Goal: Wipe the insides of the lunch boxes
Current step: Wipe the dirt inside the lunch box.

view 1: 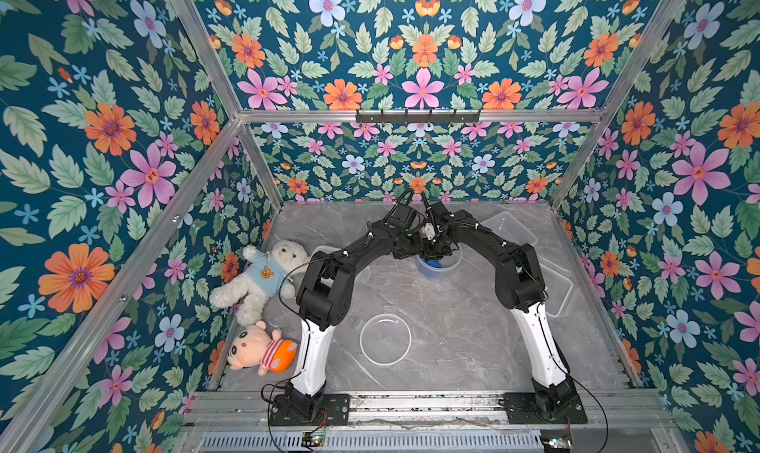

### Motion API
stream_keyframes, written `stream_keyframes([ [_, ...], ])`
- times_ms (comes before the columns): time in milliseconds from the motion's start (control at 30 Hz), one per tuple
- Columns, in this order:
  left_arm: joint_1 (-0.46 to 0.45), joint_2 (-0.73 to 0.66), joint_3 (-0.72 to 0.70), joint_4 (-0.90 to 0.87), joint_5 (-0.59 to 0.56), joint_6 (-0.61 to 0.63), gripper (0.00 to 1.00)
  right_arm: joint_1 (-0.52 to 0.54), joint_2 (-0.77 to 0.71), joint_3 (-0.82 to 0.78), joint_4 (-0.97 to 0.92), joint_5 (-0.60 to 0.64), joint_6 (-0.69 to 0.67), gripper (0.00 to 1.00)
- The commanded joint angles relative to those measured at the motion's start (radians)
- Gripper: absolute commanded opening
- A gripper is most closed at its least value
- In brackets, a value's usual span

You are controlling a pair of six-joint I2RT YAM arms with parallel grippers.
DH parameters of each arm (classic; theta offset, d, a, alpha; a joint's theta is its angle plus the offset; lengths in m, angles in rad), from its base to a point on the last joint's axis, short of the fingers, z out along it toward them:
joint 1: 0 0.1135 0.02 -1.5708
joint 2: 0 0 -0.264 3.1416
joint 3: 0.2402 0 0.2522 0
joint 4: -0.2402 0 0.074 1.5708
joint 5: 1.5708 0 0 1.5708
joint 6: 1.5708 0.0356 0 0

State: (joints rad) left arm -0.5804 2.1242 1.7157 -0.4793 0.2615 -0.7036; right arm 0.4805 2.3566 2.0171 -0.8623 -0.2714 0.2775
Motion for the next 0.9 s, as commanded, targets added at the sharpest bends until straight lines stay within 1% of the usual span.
stream_keyframes([
  [0, 0.001, -0.008, 0.006, 0.032, -0.007, 0.016, 0.10, 0.004, -0.056, -0.078, -0.092, 0.049, -0.036, 0.00],
  [100, 0.000, -0.016, 0.001, 0.030, -0.011, 0.020, 0.09, -0.008, -0.055, -0.082, -0.182, 0.274, -0.040, 0.00],
  [167, 0.001, -0.022, -0.005, 0.029, -0.010, 0.020, 0.09, -0.026, -0.022, -0.040, -0.237, 0.413, -0.027, 0.00],
  [300, 0.001, -0.034, -0.022, 0.034, -0.006, 0.019, 0.09, -0.051, 0.065, 0.106, -0.297, 0.573, -0.001, 0.00],
  [367, 0.001, -0.038, -0.031, 0.037, 0.002, 0.015, 0.09, -0.054, 0.130, 0.237, -0.323, 0.641, 0.013, 0.00],
  [433, -0.001, -0.037, -0.036, 0.043, 0.014, 0.011, 0.09, -0.057, 0.181, 0.353, -0.314, 0.643, 0.022, 0.00],
  [467, -0.001, -0.034, -0.036, 0.045, 0.019, 0.010, 0.09, -0.057, 0.190, 0.391, -0.280, 0.587, 0.020, 0.00],
  [500, -0.001, -0.031, -0.034, 0.046, 0.021, 0.009, 0.09, -0.056, 0.184, 0.399, -0.227, 0.503, 0.014, 0.00],
  [533, -0.002, -0.029, -0.033, 0.047, 0.025, 0.008, 0.09, -0.057, 0.166, 0.385, -0.151, 0.392, 0.013, 0.00],
  [633, -0.004, -0.020, -0.025, 0.045, 0.025, 0.010, 0.09, -0.054, 0.067, 0.261, 0.110, 0.093, 0.043, 0.00],
  [700, -0.002, -0.017, -0.021, 0.046, 0.027, 0.010, 0.09, -0.054, 0.019, 0.192, 0.242, -0.061, 0.084, 0.00],
  [733, -0.002, -0.017, -0.019, 0.046, 0.025, 0.010, 0.09, -0.053, 0.014, 0.187, 0.265, -0.132, 0.091, 0.00],
  [767, -0.002, -0.017, -0.018, 0.045, 0.023, 0.010, 0.09, -0.052, 0.017, 0.195, 0.253, -0.177, 0.102, 0.00],
  [867, -0.002, -0.021, -0.015, 0.040, 0.007, 0.013, 0.09, -0.050, 0.025, 0.200, 0.158, -0.268, 0.110, 0.00],
])
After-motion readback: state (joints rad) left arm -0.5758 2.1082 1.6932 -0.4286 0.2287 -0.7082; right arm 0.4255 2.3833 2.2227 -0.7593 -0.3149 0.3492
